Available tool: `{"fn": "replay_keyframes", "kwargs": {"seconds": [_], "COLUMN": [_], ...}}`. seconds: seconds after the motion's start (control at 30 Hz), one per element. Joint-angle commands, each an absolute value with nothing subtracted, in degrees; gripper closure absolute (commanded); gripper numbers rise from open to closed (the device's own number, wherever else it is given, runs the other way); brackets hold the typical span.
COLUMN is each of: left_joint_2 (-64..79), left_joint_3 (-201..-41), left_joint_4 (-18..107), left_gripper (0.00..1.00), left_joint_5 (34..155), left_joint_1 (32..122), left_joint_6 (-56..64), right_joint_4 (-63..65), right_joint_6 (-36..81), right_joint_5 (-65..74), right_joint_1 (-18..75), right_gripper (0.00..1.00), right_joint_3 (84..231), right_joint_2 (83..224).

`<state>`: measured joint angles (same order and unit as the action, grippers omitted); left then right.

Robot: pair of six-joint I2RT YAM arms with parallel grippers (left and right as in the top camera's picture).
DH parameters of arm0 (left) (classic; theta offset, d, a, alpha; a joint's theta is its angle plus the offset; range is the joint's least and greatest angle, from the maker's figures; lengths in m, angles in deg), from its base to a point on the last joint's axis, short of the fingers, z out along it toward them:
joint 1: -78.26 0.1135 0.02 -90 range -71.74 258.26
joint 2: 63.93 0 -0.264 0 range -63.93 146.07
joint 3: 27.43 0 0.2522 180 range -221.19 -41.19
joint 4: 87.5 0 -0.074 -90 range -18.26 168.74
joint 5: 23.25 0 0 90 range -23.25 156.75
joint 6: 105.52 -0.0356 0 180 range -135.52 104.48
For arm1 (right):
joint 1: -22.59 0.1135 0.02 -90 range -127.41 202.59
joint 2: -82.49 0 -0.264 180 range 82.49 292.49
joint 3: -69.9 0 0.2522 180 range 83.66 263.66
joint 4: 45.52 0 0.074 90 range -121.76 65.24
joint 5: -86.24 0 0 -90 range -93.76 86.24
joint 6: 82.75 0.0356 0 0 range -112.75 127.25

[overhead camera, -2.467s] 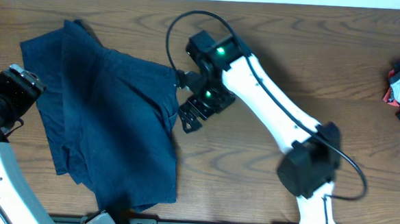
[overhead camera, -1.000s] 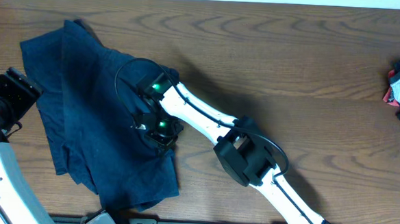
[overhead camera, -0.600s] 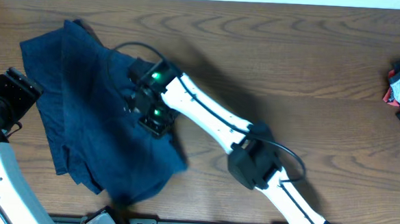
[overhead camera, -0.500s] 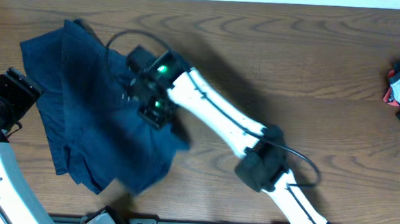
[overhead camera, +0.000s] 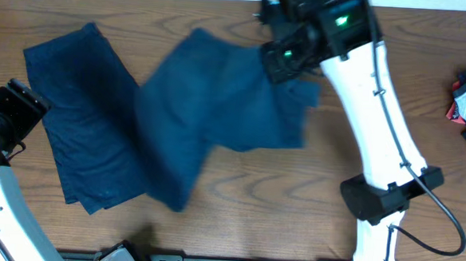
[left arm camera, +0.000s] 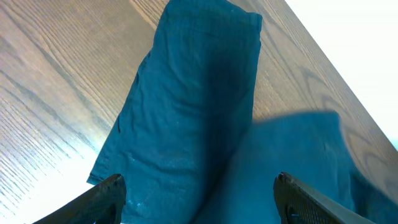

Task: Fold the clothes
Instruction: 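Drag the grasped layer rightward and up with the right gripper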

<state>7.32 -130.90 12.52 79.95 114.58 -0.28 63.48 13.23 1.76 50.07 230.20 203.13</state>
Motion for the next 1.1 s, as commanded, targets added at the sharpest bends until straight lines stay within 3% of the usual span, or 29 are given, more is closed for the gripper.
{"fn": "replay_keyframes", "kwargs": {"seconds": [0.0, 0.43, 1.07], "left_joint_2": [7.2, 8.7, 13.3], "left_joint_3": [-131.4, -131.4, -131.4], "left_joint_4": [12.4, 12.1, 11.3], "left_gripper": [0.22, 0.22, 0.22], "left_joint_5": [80.3, 81.3, 81.3], "left_joint_1": [114.8, 114.8, 108.5], "left_joint_6": [0.3, 0.5, 0.4], "right_joint_4": [64.9, 65.5, 65.6], "right_joint_6": [15.4, 14.6, 25.5], "right_joint_5": [0.5, 1.0, -11.4], "right_joint_1": [46.0, 40.6, 33.2], "right_gripper": [0.99, 0.99, 0.99], "right_joint_3": [230.6, 227.5, 218.9], "right_joint_2": [203.2, 203.3, 203.3]}}
